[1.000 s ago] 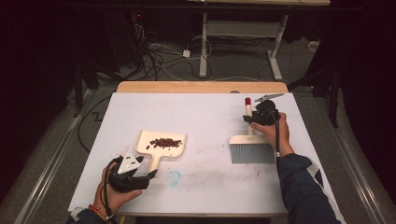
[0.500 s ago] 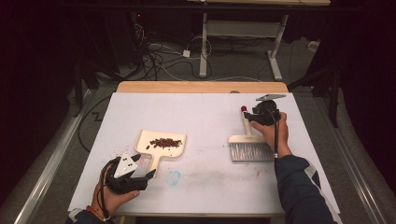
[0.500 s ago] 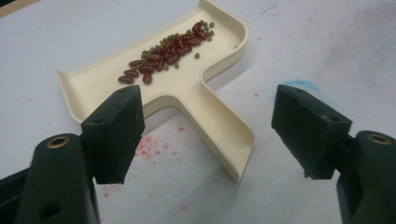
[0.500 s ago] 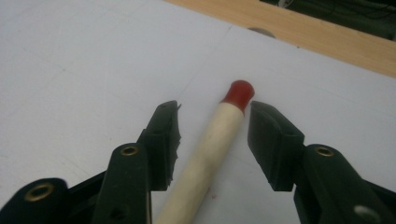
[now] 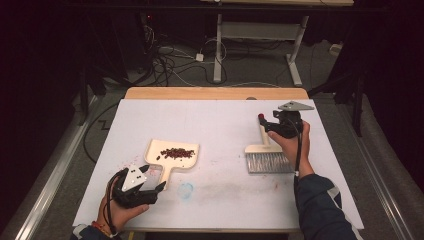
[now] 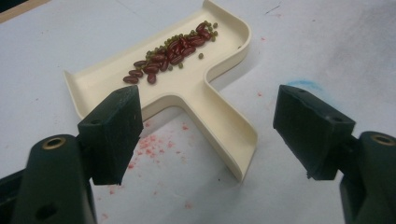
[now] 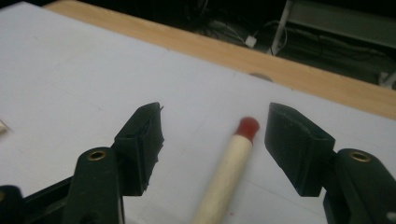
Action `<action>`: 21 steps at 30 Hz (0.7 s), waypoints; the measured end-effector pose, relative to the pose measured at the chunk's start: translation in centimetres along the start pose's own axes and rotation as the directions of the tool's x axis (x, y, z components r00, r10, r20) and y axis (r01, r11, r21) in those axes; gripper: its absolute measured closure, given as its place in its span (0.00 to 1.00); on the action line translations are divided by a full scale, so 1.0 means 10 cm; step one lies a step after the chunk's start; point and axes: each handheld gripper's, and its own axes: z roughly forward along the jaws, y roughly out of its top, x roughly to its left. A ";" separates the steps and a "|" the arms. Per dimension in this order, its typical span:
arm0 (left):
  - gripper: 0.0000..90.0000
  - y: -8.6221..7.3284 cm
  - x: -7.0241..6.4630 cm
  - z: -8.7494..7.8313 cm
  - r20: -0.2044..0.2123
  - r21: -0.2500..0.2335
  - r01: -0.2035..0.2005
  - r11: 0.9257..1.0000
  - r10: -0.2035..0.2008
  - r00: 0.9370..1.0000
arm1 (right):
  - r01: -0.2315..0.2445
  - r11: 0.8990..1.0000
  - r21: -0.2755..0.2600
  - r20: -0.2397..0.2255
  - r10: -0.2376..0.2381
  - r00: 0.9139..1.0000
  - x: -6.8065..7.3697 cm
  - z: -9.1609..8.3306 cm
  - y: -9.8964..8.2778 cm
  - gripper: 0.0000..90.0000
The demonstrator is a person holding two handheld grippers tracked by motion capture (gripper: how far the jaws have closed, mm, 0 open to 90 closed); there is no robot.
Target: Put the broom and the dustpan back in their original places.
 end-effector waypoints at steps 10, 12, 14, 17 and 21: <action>0.26 0.00 -0.03 0.03 0.003 0.009 -0.006 1.000 0.006 1.000 | 0.009 0.994 -0.105 -0.035 -0.012 0.999 0.16 -0.24 0.00 0.31; 0.25 0.01 -0.04 0.03 -0.001 0.015 -0.008 1.000 0.008 1.000 | 0.027 0.992 -0.124 -0.042 -0.032 0.999 0.21 -0.29 0.03 0.29; 0.25 0.01 -0.06 0.04 -0.006 0.021 -0.023 1.000 0.023 1.000 | 0.046 0.990 -0.132 -0.034 -0.051 0.998 0.26 -0.33 0.05 0.28; 0.23 0.01 -0.07 0.04 -0.008 0.026 -0.032 0.999 0.032 0.999 | 0.092 0.988 -0.120 -0.046 -0.098 0.994 0.35 -0.39 0.08 0.26; 0.22 0.01 -0.06 0.03 -0.018 0.023 -0.028 0.999 0.028 0.999 | 0.119 0.984 -0.135 -0.074 -0.130 0.989 0.41 -0.47 0.10 0.25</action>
